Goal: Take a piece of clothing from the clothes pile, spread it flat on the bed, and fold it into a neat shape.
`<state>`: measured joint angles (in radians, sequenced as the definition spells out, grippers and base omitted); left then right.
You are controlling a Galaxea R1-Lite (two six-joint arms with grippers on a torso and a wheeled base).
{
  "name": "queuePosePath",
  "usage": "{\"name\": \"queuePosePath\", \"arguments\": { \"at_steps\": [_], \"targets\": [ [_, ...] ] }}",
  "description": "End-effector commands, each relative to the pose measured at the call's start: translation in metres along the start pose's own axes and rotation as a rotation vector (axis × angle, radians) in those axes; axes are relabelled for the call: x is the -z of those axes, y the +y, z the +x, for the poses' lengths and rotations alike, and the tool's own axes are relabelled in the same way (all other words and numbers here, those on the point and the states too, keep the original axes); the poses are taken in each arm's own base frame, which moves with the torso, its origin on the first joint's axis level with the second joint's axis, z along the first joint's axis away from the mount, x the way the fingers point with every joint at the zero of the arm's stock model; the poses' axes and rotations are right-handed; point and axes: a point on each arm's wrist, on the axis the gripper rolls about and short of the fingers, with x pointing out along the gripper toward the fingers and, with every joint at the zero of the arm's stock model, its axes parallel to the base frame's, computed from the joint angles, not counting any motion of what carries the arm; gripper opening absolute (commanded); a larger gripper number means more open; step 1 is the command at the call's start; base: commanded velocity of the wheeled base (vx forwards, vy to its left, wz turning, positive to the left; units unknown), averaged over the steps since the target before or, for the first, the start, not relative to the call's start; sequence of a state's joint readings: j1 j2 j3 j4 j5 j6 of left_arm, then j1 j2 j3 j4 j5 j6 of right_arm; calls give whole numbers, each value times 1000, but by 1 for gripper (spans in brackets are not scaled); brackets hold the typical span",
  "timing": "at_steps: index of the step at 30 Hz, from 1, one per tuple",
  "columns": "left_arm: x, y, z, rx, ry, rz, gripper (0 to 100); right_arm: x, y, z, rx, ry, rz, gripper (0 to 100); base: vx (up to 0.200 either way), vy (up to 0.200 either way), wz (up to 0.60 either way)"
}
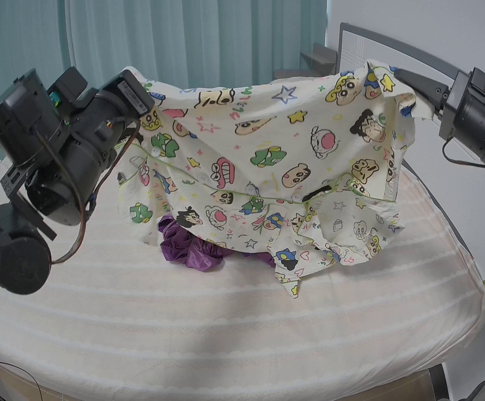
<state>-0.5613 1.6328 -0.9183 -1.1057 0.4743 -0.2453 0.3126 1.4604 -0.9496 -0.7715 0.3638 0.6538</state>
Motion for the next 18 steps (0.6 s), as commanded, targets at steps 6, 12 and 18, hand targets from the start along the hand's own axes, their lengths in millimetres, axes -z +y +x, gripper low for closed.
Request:
{"name": "queuePosePath", "arguments": {
  "at_steps": [6, 12, 18],
  "targets": [
    [44, 49, -71, -52, 271, 56, 0, 76, -33, -16, 174, 208, 29, 0, 0, 0, 0],
    [61, 62, -94, -84, 369, -29, 0, 106, -27, -24, 148, 303, 61, 0, 0, 0, 0],
    [68, 71, -109, -109, 417, -58, 0, 112, -27, -29, 153, 284, 91, 0, -67, 0, 0]
  ]
}}
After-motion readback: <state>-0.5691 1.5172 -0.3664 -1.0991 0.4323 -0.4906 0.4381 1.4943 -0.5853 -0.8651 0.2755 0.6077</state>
